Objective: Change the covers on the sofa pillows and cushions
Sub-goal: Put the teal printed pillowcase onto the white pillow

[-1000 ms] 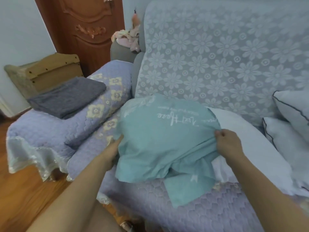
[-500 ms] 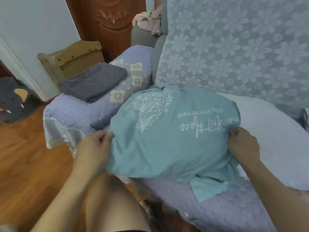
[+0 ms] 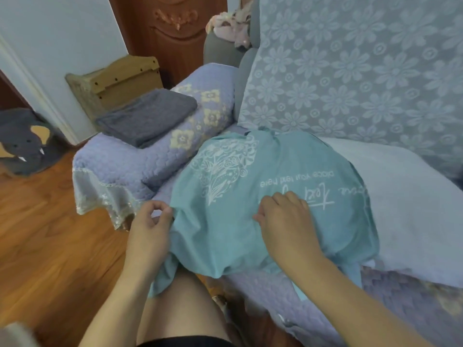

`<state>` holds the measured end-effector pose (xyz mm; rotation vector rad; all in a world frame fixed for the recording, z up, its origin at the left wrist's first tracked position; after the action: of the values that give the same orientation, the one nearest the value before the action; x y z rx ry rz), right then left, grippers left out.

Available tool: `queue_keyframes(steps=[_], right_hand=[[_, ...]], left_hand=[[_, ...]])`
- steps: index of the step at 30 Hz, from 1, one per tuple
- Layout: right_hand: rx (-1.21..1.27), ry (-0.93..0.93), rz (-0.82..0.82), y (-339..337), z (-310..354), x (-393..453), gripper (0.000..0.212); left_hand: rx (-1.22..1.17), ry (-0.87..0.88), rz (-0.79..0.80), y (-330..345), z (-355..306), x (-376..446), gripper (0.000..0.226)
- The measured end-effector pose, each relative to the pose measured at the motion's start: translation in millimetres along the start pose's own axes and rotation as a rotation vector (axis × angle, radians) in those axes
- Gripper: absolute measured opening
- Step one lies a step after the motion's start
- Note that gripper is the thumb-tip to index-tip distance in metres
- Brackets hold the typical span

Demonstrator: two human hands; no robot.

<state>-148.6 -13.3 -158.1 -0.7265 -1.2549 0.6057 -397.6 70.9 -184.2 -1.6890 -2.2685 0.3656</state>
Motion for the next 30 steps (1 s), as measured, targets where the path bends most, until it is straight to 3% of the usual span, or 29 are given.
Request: queue_keyframes(steps=[6,11,14,18,24,27,30], right_hand=[[0.194,0.045,-0.049,-14.0,6.0,2.5,0.020],[0.168,0.164,0.131,-0.4,36.5,3.6,0.064],[0.141,0.239,0.158,6.9,42.5,2.5,0.052],[0.166,0.288,0.163,18.2,40.0,-8.5,0.021],[0.525,0.470,0.224,14.3,24.0,-6.9,0.025],[0.584,0.454,0.279,-8.6,12.1,5.0,0.024],[0.636,0.543,0.232,-27.6,-32.4,16.5,0.026]], left_hand=[[0.053,-0.034,0.065,6.8,-1.4,-4.3,0.022],[-0.077,-0.124,0.216,22.0,-3.8,-28.4,0.023],[-0.201,-0.211,0.319,33.2,-5.5,-45.4,0.022],[-0.317,-0.270,0.341,32.5,-3.1,-49.6,0.014],[-0.446,-0.430,0.305,32.8,6.8,-49.1,0.012],[-0.499,-0.461,0.249,32.4,8.7,-45.6,0.017],[-0.532,-0.455,0.254,36.3,1.6,-50.9,0.014]])
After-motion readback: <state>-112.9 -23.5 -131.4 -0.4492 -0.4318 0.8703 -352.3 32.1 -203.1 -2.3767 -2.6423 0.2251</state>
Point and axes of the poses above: each hand's wrist, its own x-axis towards the middle knuckle, its own y-axis out of the palm, z = x × y, the point moved 7 cm from there along x, towards the middle knuckle, and after that the axes turned 12 degrees about -z, right-handed, at the moved point
